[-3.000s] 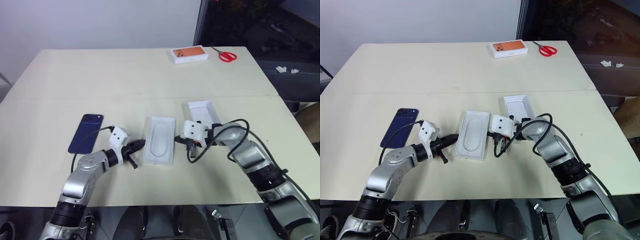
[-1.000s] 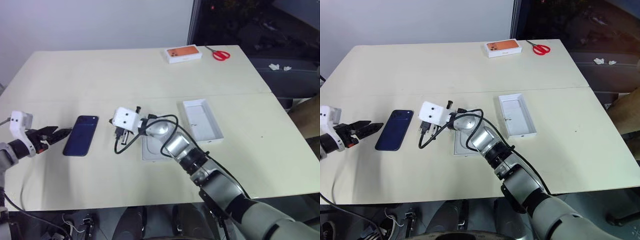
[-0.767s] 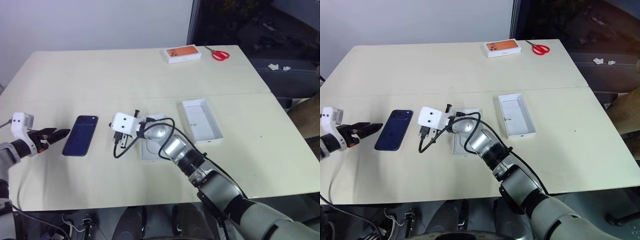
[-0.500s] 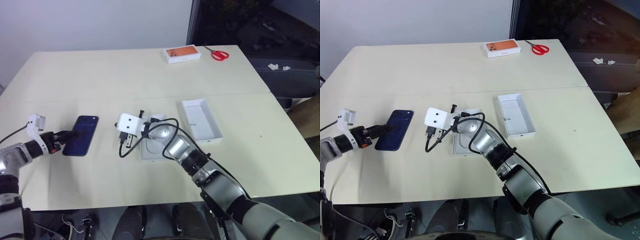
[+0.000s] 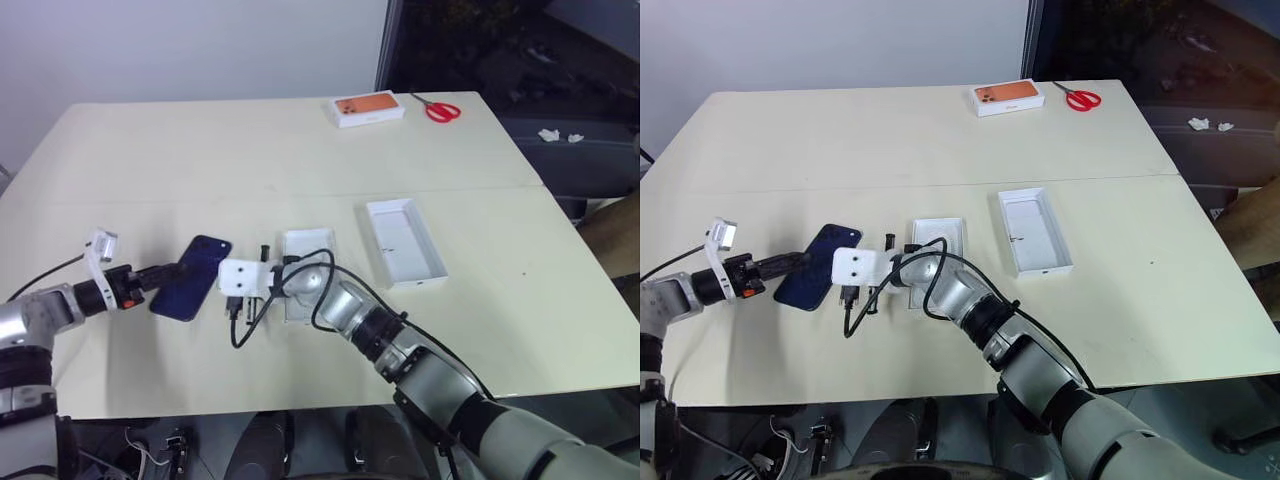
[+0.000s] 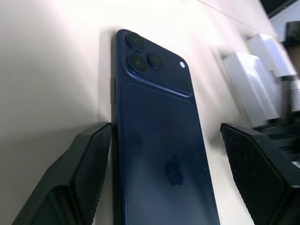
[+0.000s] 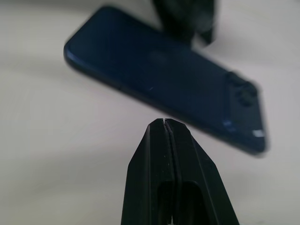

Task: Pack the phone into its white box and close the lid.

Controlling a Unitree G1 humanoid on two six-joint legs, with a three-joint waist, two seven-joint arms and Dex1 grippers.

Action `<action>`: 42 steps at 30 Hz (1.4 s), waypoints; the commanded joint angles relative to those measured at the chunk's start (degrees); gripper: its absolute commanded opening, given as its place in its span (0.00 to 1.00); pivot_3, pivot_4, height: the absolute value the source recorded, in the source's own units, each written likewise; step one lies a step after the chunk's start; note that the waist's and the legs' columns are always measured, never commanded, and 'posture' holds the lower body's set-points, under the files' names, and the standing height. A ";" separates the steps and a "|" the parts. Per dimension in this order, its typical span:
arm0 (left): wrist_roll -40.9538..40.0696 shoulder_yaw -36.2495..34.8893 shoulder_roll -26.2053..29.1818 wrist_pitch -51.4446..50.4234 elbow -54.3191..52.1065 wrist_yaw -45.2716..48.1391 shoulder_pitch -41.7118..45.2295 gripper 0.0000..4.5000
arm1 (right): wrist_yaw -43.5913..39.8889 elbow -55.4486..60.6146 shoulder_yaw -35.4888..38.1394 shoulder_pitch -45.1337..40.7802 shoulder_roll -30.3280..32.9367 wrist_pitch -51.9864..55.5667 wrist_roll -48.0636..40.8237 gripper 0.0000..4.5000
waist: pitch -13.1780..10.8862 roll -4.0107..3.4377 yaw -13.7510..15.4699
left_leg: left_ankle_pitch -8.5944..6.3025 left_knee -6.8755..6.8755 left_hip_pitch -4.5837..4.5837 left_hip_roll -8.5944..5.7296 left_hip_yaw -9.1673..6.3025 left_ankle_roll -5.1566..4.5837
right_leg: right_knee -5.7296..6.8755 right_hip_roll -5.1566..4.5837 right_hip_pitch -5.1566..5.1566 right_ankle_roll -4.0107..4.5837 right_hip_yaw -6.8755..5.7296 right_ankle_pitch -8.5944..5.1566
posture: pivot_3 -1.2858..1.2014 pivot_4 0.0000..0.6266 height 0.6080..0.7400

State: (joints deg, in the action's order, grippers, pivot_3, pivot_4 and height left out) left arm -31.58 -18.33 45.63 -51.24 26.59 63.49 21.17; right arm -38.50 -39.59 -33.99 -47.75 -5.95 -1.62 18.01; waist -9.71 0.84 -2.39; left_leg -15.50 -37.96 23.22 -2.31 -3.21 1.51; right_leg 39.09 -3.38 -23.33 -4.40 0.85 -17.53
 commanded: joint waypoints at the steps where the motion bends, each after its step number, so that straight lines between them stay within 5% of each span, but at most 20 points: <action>1: -0.94 2.53 -1.54 -3.81 -1.32 0.25 -2.42 0.86 | 1.01 -0.68 -0.81 -1.54 -0.96 -0.55 1.96 0.00 | 0.01 -0.01 -0.03 | 0.00 0.01 -0.04 0.00 0.00 0.00 | 0.00 0.00 0.02 0.00 0.00 0.00 | 0.52 0.24 1.00; 15: -9.38 -4.30 -6.18 -16.02 -4.95 -4.51 -2.19 0.86 | 1.35 -2.58 -0.14 -2.10 -1.18 -2.05 3.18 0.00 | 0.02 -0.04 -0.07 | -0.01 0.12 -0.55 0.00 0.01 0.00 | -0.05 0.00 0.50 0.02 0.02 -0.02 | 0.52 0.24 1.00; 28: -7.86 1.20 -3.04 -17.74 -11.30 -3.61 -4.60 0.86 | 1.37 -2.12 1.15 -2.19 -0.58 -2.65 3.50 0.00 | 0.01 -0.05 -0.06 | -0.01 0.35 -0.80 0.00 0.01 0.01 | -0.15 -0.02 0.67 0.07 0.04 -0.04 | 0.52 0.24 1.00; 42: -10.10 -2.46 -7.10 -25.84 -19.56 -13.09 -3.29 0.86 | 1.08 -1.44 2.01 -1.37 -0.52 -2.60 4.08 0.00 | 0.02 -0.05 0.09 | 0.08 0.63 -0.85 0.00 0.00 0.12 | -0.30 -0.02 0.66 0.08 0.04 -0.04 | 0.52 0.24 1.00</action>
State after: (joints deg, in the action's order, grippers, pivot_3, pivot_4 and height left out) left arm -38.16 -23.68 41.73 -75.05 8.67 50.18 17.59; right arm -37.29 -41.96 -30.84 -48.90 -4.46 -3.40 22.39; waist -9.70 0.80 -2.30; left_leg -15.40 -37.32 22.36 -2.31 -3.22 1.64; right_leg 38.79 -3.41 -22.67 -4.32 0.88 -17.58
